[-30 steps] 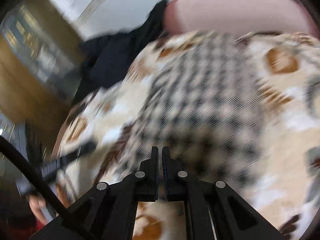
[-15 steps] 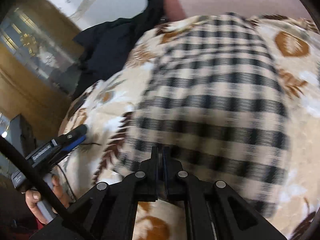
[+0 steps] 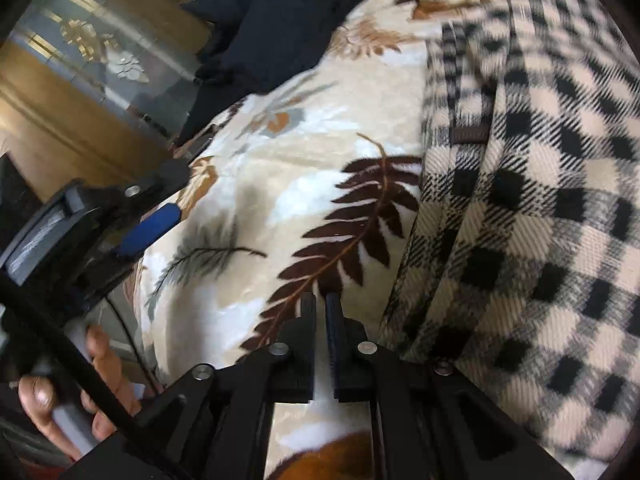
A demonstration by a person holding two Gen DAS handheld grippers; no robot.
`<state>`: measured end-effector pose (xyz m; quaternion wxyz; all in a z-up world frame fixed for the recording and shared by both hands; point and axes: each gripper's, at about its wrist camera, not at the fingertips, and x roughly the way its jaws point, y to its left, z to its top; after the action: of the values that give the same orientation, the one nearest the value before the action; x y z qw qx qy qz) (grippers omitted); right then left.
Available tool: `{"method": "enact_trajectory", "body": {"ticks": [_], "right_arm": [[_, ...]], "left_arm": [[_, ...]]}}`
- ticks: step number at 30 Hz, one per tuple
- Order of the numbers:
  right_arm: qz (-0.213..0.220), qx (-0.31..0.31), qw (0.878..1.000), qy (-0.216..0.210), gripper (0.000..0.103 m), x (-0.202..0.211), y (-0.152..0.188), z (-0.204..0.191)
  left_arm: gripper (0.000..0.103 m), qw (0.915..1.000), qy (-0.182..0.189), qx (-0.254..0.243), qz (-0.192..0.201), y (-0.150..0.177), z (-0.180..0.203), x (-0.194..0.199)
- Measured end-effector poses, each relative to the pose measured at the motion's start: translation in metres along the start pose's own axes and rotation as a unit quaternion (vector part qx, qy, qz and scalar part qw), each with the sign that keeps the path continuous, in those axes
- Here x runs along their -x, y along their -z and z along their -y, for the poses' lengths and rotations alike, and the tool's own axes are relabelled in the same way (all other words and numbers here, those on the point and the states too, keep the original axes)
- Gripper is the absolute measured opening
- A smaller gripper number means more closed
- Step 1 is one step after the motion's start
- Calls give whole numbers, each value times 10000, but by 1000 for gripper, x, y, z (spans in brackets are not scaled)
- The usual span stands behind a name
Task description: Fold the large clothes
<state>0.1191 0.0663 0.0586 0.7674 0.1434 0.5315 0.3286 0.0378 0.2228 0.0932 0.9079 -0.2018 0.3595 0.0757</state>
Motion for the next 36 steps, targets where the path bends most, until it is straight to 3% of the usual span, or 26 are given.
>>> {"method": "enact_trajectory", "body": {"ticks": [3, 4, 5, 7, 10, 13, 15, 19, 23, 27, 30, 34, 36], "right_arm": [[585, 158, 9967, 540, 9, 43, -2, 8], [803, 113, 9936, 785, 13, 57, -5, 14], [1092, -80, 9874, 1142, 25, 72, -12, 26], [1501, -628, 9763, 1426, 36, 97, -27, 56], [1701, -961, 9668, 1646, 36, 114, -60, 89], [1697, -1205, 9619, 1775, 36, 114, -97, 106], [1485, -1189, 9631, 1901, 36, 102, -130, 116], [902, -1221, 9594, 2375, 36, 60, -174, 139], [422, -1185, 9537, 2731, 36, 15, -200, 153], [246, -801, 9502, 3002, 40, 1, -208, 140], [715, -603, 9581, 2708, 40, 28, -202, 119], [1114, -308, 9625, 2454, 41, 80, -158, 88], [1205, -94, 9624, 2431, 41, 103, -129, 78]], "left_arm": [[66, 9985, -330, -301, 314, 2, 10, 9], [67, 9970, -468, -399, 468, 3, 14, 13], [69, 9949, -594, -490, 649, 4, 19, 18], [77, 9900, -789, -633, 979, 6, 26, 28], [84, 9807, -983, -822, 1476, 10, 37, 44], [87, 9807, -730, -886, 1583, 11, 43, 49], [87, 9844, -590, -940, 1367, 11, 46, 40], [87, 9910, -706, -784, 827, 9, 45, 16], [87, 9874, -936, -798, 996, 7, 46, 13], [87, 9809, -1075, -952, 1313, 7, 49, 22], [87, 9796, -1008, -928, 1471, 6, 48, 30], [91, 9695, -1039, -949, 2006, 7, 51, 50], [93, 9688, -843, -974, 2118, 10, 54, 58]]}}
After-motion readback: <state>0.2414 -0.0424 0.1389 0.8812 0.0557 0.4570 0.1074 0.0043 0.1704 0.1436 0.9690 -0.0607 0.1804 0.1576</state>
